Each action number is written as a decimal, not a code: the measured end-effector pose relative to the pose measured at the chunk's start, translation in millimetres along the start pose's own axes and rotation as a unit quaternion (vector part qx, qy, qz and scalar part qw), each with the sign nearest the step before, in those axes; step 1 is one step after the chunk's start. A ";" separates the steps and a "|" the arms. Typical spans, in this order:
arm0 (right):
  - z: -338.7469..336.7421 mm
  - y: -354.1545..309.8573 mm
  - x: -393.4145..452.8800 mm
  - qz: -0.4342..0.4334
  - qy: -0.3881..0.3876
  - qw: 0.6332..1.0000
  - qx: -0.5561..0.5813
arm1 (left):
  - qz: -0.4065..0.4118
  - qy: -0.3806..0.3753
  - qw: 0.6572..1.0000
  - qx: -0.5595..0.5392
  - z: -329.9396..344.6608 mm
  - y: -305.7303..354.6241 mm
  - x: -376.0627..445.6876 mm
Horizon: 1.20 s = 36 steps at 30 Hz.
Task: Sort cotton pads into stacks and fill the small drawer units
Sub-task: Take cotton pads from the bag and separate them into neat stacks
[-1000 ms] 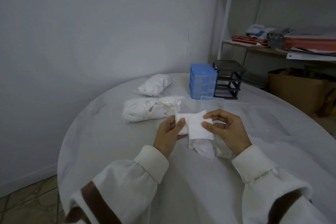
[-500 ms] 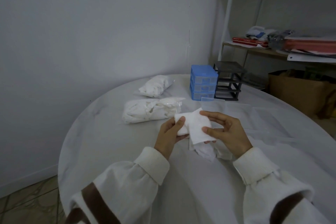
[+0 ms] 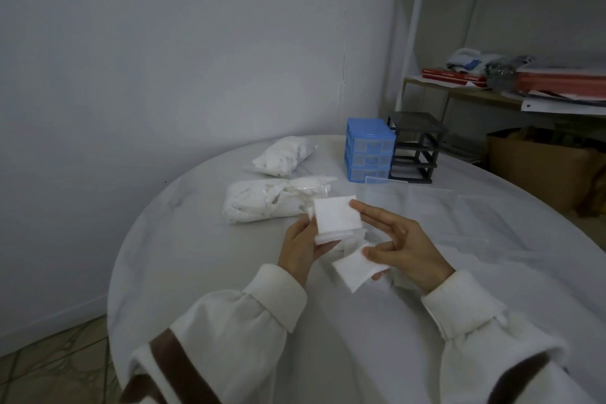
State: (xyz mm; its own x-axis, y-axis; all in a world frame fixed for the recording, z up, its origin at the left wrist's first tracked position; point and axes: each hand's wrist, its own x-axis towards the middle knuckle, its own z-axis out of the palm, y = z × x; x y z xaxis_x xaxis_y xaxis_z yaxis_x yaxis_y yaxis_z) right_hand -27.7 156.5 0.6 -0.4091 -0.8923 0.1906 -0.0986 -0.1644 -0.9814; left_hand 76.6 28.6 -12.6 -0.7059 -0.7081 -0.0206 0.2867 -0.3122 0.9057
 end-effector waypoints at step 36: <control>5.3 5.9 5.2 -0.061 0.005 0.998 -0.011 | 0.065 -0.079 0.983 0.149 -0.7 -9.8 -5.7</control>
State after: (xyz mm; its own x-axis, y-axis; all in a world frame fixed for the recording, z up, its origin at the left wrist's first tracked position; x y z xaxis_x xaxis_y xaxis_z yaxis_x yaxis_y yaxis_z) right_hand -25.5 148.7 -4.3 -0.4028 -0.8617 0.3087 -0.1682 -0.2618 -0.9503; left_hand 78.3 35.2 -21.7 -0.7743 -0.6150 0.1491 0.1955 -0.0083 0.9807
